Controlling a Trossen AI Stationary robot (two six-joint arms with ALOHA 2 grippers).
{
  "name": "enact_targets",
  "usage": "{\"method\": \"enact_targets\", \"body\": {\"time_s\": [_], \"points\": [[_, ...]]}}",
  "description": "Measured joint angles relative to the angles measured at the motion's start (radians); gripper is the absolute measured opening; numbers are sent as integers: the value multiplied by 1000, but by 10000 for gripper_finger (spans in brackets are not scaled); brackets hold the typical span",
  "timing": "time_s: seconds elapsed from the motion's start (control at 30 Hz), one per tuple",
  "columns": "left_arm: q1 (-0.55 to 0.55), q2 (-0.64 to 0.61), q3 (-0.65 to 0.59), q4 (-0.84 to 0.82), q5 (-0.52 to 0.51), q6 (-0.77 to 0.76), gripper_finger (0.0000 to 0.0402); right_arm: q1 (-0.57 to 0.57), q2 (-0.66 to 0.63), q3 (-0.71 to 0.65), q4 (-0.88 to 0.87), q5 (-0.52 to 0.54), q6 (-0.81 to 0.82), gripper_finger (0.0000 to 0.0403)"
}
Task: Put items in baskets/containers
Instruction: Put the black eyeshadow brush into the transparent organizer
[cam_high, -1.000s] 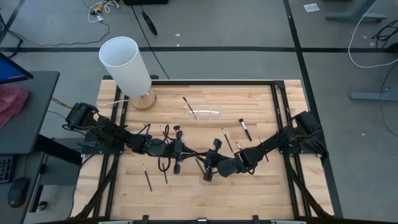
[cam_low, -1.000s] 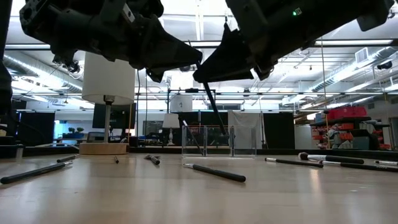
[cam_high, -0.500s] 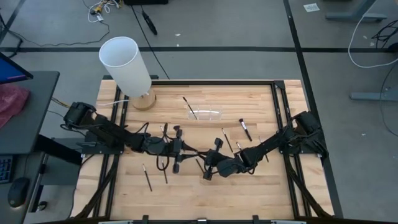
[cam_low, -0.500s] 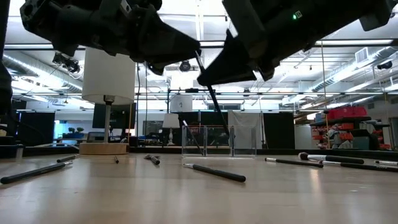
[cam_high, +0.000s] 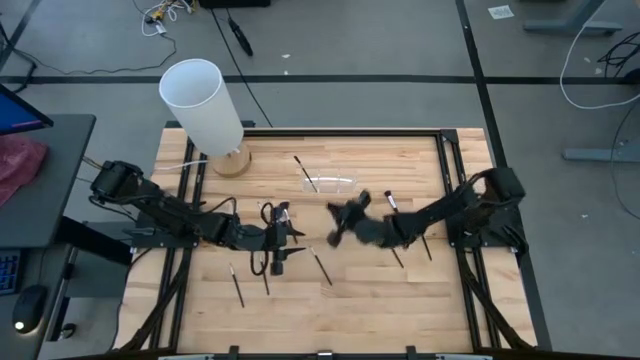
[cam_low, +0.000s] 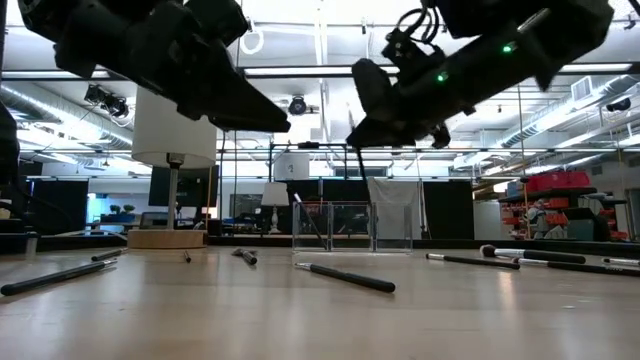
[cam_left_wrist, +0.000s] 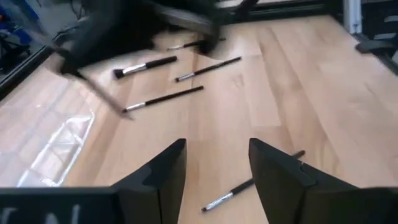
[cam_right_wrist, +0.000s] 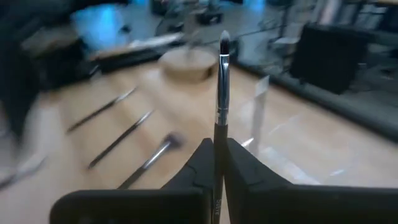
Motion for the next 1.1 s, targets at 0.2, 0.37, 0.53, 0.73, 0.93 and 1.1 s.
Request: {"method": "enact_targets", "body": {"time_s": [0.2,0.37,0.53,0.73,0.93,1.1], "points": [[-12,33,0,16,-8,5,168,-116,-141,-18,-1,-1,-131,10],[-10,59,-1,37,-8,5,168,-228,-148,-18,-71,-74,-179,10],[-11,68,0,42,-7,0,167,-328,-99,-19,-139,-120,-140,10],[-11,72,0,44,-5,-1,167,-379,-72,-19,-171,-253,-105,10],[-11,72,0,53,-4,-2,167,-393,-72,-19,-273,-265,-68,13],[-10,72,0,57,-3,-2,167,-397,-72,-19,-306,-267,-35,16]]}}
